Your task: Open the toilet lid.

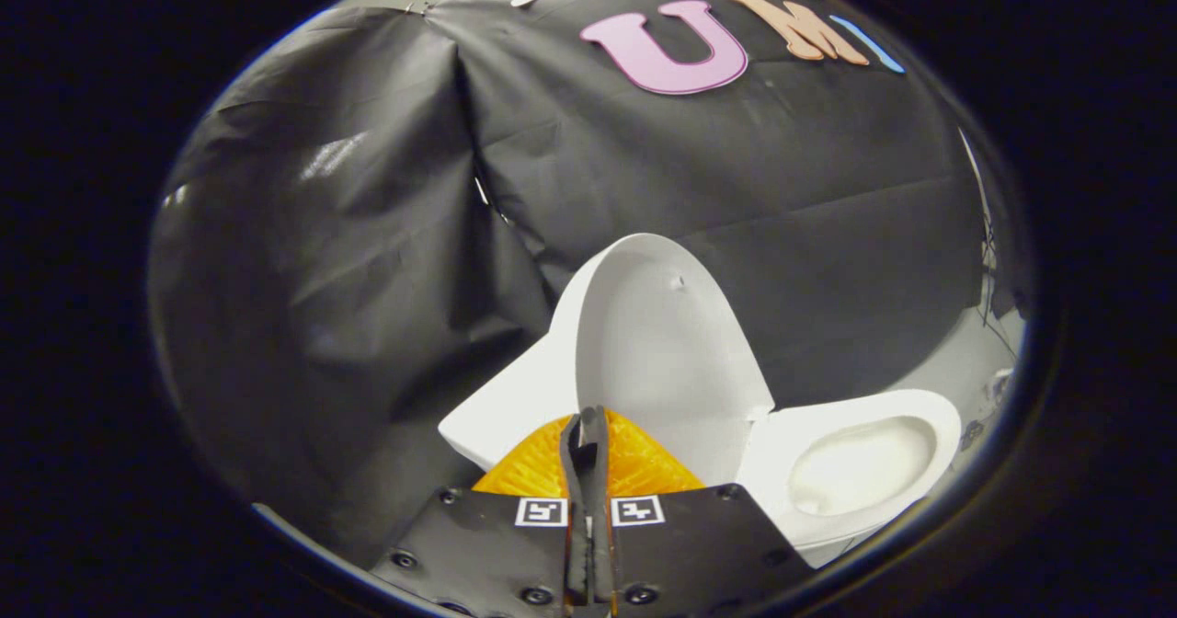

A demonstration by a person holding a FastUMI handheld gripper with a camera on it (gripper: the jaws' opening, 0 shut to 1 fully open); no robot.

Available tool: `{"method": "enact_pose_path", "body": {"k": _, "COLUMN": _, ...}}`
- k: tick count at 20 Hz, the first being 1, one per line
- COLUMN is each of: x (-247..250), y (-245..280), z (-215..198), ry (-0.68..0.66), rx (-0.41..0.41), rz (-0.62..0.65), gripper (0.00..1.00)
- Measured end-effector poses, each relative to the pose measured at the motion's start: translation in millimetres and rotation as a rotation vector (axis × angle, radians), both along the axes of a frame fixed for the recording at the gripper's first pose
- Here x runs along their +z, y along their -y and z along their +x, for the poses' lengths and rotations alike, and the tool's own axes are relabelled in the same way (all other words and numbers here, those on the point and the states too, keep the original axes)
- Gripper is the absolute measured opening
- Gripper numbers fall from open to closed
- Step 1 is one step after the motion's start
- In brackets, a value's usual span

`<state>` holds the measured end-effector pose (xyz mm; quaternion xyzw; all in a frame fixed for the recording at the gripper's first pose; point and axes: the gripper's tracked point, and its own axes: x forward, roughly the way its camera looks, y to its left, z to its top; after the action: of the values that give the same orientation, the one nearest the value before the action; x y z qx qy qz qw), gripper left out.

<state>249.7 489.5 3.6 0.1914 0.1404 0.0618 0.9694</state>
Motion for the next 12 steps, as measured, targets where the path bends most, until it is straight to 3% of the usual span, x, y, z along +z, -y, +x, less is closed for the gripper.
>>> {"method": "enact_pose_path", "body": {"k": 12, "x": 0.1, "y": -18.4, "z": 9.8, "ry": -0.014, "rx": 0.020, "rz": -0.212, "gripper": 0.03}}
